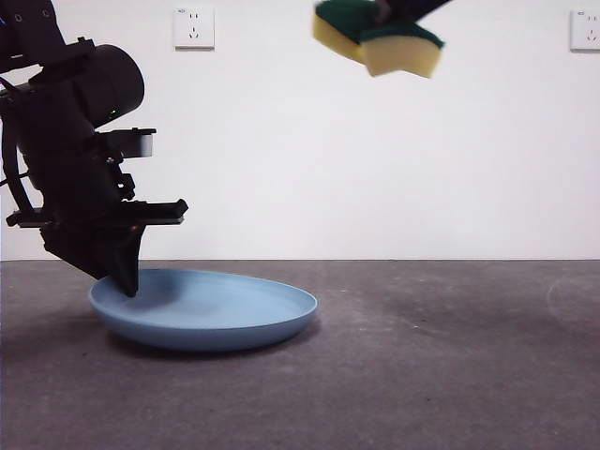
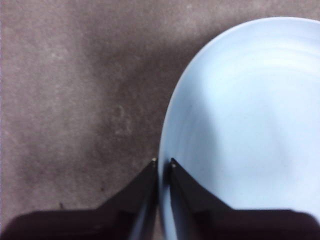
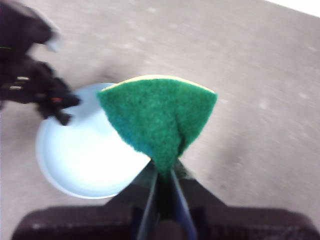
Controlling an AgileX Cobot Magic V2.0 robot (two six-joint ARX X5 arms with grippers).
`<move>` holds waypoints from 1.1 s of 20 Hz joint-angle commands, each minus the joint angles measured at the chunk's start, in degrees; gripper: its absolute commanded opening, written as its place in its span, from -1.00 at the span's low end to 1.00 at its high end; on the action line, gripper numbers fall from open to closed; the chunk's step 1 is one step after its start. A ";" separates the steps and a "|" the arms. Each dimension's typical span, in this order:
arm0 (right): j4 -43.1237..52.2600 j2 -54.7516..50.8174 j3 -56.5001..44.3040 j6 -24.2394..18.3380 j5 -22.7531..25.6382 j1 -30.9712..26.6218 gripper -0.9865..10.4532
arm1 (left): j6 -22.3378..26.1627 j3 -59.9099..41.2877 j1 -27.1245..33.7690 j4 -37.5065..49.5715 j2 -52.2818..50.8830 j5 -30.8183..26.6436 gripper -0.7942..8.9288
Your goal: Pick up the plate,pick up the cloth,clean the plate with the cloth
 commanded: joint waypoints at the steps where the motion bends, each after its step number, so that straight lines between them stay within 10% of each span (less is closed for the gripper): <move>1: 0.24 1.40 -0.44 0.44 0.11 -2.05 -0.86 | 1.07 -0.26 -0.04 -0.31 0.07 -0.33 -0.32; 19: 0.11 31.41 -0.44 3.69 -10.60 -14.60 -0.81 | -3.93 -0.26 -8.79 -10.51 -43.10 4.20 -0.32; 22: 0.07 33.44 -0.44 4.22 -10.67 -14.73 -0.36 | -3.89 -0.26 -8.87 -13.14 -45.77 3.93 -0.32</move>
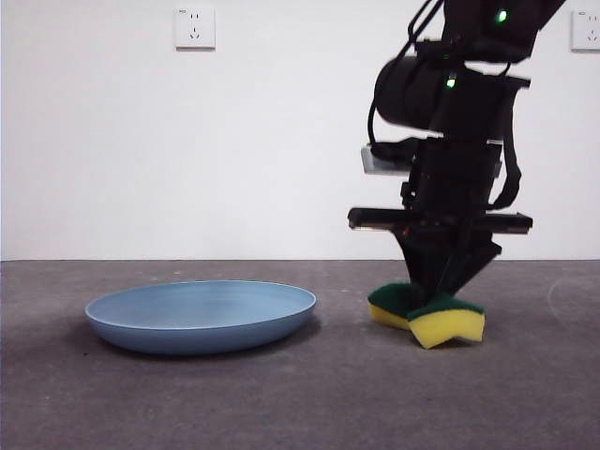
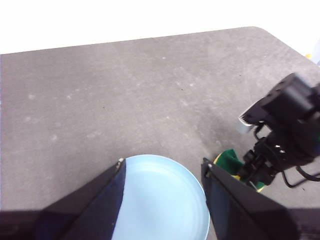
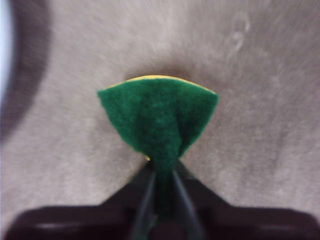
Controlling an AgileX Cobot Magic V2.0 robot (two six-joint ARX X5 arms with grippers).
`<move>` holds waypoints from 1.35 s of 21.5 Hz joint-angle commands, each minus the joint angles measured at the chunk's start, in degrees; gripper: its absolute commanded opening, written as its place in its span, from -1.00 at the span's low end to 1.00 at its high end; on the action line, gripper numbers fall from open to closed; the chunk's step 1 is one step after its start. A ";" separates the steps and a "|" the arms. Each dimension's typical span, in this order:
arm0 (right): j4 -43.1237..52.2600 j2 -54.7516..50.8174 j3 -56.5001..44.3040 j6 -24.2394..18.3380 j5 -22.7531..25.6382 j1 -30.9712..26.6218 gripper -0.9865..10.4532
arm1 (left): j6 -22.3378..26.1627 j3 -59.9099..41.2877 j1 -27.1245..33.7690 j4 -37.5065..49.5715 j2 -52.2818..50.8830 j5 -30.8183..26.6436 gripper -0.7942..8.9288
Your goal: Pick up the plate,pick up the cloth,clean the plate with the cloth
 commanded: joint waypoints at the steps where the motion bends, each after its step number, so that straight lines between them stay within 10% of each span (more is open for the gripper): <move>1: 0.31 0.42 -0.39 1.01 -0.11 -0.02 -0.15 | -0.35 -0.24 -0.15 -1.81 -0.26 -0.42 -0.32; 3: 0.24 0.42 -0.39 1.01 -0.09 -0.02 0.13 | -0.31 -0.24 -0.15 -3.41 -0.24 -0.46 -0.32; 12: -0.46 -6.93 -0.37 1.03 -0.09 0.13 0.10 | 0.31 -0.24 -0.20 -4.11 -0.22 -0.59 -0.32; 16: -3.87 -20.70 -0.37 1.01 -0.13 0.59 -0.83 | 0.33 -0.24 -0.20 -4.11 -0.24 -0.61 -0.49; 18: -3.89 -27.21 -0.37 0.79 -0.11 0.59 -0.86 | 0.35 -0.24 -0.20 -4.11 -0.24 -0.61 -0.87; 29: 6.34 -52.98 -11.61 -3.17 6.62 5.31 -0.86 | 6.38 -5.77 -0.33 2.12 -8.46 -7.98 -0.85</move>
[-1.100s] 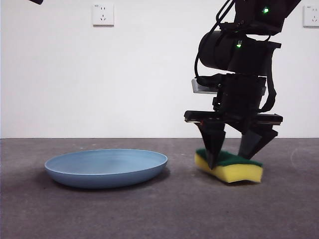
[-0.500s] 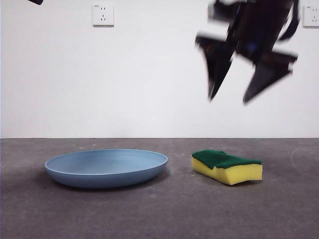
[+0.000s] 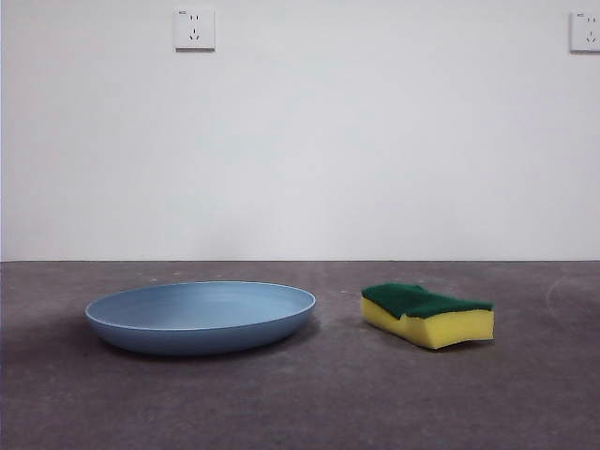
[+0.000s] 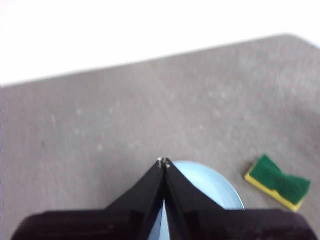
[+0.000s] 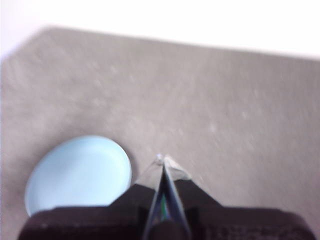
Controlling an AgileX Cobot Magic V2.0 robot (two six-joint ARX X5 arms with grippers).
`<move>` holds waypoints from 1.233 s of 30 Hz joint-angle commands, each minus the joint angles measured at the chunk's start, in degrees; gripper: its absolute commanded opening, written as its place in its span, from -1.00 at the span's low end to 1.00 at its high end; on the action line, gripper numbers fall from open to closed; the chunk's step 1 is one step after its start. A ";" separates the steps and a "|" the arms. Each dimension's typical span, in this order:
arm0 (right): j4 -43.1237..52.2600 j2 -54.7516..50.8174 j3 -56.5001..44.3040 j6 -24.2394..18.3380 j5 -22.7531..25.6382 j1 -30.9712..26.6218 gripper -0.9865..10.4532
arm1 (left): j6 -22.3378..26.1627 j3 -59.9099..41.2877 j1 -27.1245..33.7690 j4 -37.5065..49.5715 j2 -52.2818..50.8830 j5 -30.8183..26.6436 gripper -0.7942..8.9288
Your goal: Pick up the plate,pick up the cloth,clean the plate with the cloth
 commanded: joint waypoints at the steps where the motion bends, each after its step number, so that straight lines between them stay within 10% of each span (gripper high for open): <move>1: 5.40 -4.20 -8.26 -0.31 2.34 2.29 -0.86 | 1.68 -5.95 -0.22 4.00 -3.37 -0.22 -0.85; 9: 14.14 -11.50 -22.86 0.26 6.91 6.21 -0.85 | 3.69 -24.63 -0.22 16.68 -15.61 3.17 -0.85; 30: 11.08 -11.41 -22.84 0.26 6.71 5.92 -0.83 | 3.19 -24.57 -0.04 3.10 -14.75 2.71 -0.84; 37: 11.08 -11.41 -22.84 0.26 6.69 5.92 -0.83 | 4.72 -24.70 8.90 11.82 -21.59 4.04 -0.84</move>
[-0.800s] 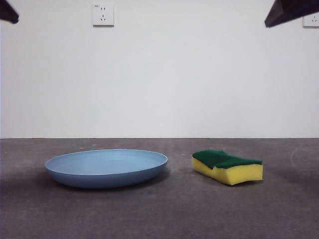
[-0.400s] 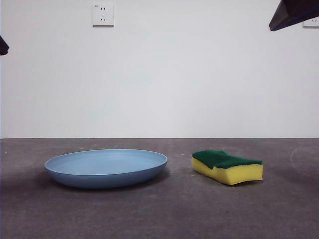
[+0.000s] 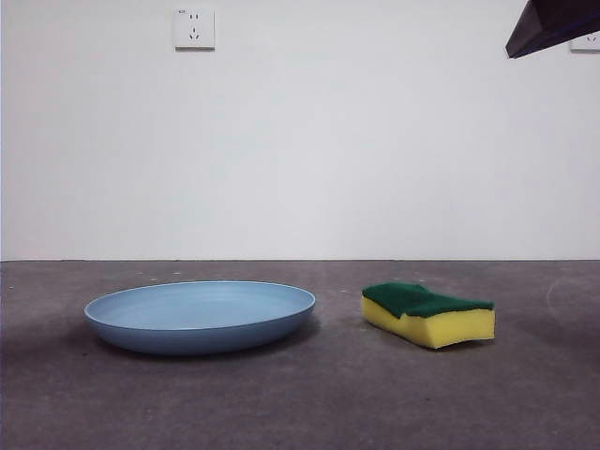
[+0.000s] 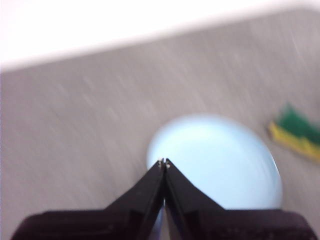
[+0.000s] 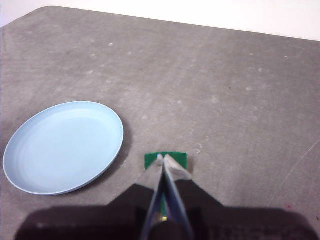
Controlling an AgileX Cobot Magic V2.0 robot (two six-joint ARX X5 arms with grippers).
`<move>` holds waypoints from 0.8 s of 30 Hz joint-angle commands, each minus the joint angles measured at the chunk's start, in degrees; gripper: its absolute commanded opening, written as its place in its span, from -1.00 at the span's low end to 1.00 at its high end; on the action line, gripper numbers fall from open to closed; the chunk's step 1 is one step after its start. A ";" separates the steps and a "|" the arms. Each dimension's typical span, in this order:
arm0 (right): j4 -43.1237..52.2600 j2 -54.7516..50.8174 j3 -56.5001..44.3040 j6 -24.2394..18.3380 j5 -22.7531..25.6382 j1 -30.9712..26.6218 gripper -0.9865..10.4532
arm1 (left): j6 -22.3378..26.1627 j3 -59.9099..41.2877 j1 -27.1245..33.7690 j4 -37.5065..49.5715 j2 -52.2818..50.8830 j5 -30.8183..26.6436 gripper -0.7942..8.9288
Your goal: Pick up the plate,pick up the cloth,clean the plate with the cloth
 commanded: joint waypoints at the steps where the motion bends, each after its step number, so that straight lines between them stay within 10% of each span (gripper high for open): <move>1: 0.33 -0.04 -0.24 0.37 0.07 0.00 -0.82 | -0.26 -0.42 4.96 4.52 -3.21 2.40 -0.84; 9: 0.33 -0.04 -0.24 0.37 0.07 0.00 -0.83 | 0.61 -7.82 16.63 6.21 -11.30 6.56 -0.84; 24: 0.33 -0.04 -0.24 0.37 0.07 0.00 -0.82 | 1.09 -26.23 20.59 16.98 -20.85 6.29 -0.84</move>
